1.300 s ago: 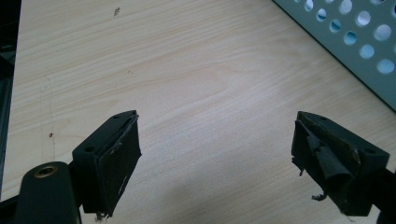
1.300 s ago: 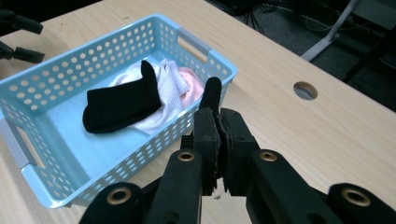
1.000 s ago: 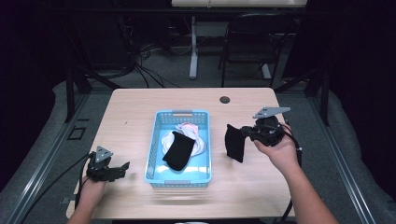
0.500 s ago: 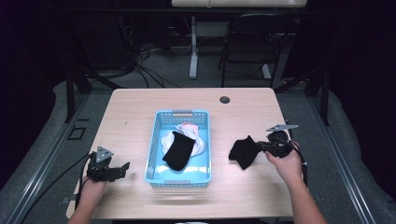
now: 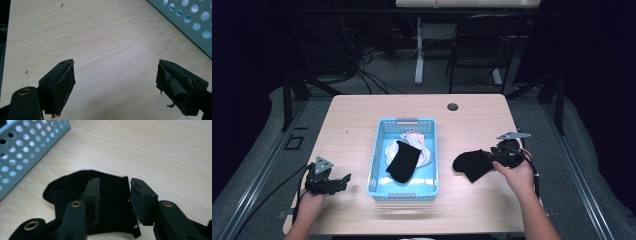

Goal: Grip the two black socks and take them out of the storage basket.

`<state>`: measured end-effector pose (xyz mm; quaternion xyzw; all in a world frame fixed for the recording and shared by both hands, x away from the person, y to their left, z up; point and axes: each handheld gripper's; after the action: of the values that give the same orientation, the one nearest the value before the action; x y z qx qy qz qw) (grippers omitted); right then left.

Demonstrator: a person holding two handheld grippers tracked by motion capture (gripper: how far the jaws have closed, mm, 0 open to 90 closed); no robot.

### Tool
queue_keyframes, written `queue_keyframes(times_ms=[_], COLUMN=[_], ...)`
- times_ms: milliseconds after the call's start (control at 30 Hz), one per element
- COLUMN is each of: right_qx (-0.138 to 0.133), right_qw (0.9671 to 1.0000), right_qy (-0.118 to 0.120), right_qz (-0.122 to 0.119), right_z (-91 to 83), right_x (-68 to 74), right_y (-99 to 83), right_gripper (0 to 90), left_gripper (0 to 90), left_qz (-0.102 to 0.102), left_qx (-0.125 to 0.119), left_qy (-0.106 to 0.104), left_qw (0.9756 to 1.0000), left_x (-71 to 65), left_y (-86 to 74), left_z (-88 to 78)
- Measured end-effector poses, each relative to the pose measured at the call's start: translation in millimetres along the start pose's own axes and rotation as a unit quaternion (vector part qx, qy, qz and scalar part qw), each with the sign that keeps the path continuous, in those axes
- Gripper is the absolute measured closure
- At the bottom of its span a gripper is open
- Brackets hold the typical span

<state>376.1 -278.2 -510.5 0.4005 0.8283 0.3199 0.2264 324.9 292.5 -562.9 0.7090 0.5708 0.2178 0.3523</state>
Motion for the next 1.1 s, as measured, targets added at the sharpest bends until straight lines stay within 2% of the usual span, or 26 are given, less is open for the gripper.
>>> queue_keyframes(times_ms=[100, 133, 167, 267, 467, 500, 533, 633, 833, 967, 1000, 1067, 1100], right_qx=[-0.01, -0.01, -0.008, -0.009, -0.008, -0.008, -0.008, -0.008, -0.012, -0.014, -0.014, -0.011, -0.011], right_qw=[0.9997, 0.9997, 0.9992, 0.9987, 0.9953, 0.9935, 0.9935, 0.9906, 0.9855, 0.9817, 0.9797, 0.979, 0.9773], right_qy=[0.012, 0.012, 0.02, 0.023, 0.043, 0.047, 0.047, 0.055, 0.074, 0.084, 0.088, 0.088, 0.093], right_qz=[-0.019, -0.019, -0.032, -0.044, -0.086, -0.103, -0.103, -0.125, -0.152, -0.17, -0.18, -0.184, -0.19], right_z=[1.0, 1.0, 3.2, 5.6, 14.8, 17.9, 17.9, 21.5, 29.6, 36.4, 40.9, 42.5, 45.6], right_x=[6.2, 6.2, 10.7, 15.3, 33.7, 40.4, 40.4, 50.7, 69.6, 81.5, 87.4, 89.6, 93.1], right_y=[15.1, 15.1, 24.4, 31.6, 58.9, 68.5, 68.5, 83.0, 109.5, 125.3, 131.5, 133.7, 136.7], right_gripper=[56.2, 56.2, 54.5, 54.1, 53.1, 52.4, 52.4, 52.3, 54.0, 56.5, 57.4, 58.6, 59.5], left_gripper=[15.5, 15.5, 15.5, 15.5, 15.5, 15.5, 15.5, 15.5, 15.5, 15.5, 15.5, 15.5, 15.5], left_qz=[0.001, 0.002, 0.0, 0.001, 0.0, 0.0, 0.0, 0.001, 0.002, -0.002, -0.001, -0.002, -0.002], left_qx=[0.001, 0.001, 0.0, 0.0, 0.0, 0.0, 0.0, 0.001, 0.001, -0.001, -0.001, -0.002, -0.002], left_qy=[-0.001, 0.0, 0.0, 0.0, -0.001, 0.0, 0.0, -0.001, -0.002, -0.002, -0.003, -0.003, -0.003], left_qw=[1.0, 1.0, 1.0, 1.0, 1.0, 1.0, 1.0, 1.0, 1.0, 1.0, 1.0, 1.0, 1.0], left_x=[0.0, 0.2, 0.1, 0.2, 0.3, 0.4, 0.4, 0.6, 1.1, 1.0, 1.2, 1.3, 1.4], left_y=[0.1, 0.1, 0.0, 0.1, 0.1, 0.2, 0.2, 0.3, 0.5, 0.6, 0.6, 0.6, 0.6], left_z=[0.0, -0.1, 0.0, 0.1, -0.1, -0.3, -0.3, -0.4, -0.6, -0.6, -0.7, -0.6, -0.6])
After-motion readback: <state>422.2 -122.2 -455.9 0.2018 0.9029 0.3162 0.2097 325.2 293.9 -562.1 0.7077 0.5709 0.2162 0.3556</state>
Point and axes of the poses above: each handheld gripper's, and its own axes: z roughly forward along the jaws, y roughly out of its top, x roughly to its left, and after that the axes turned 14 degrees about -z, right-handed
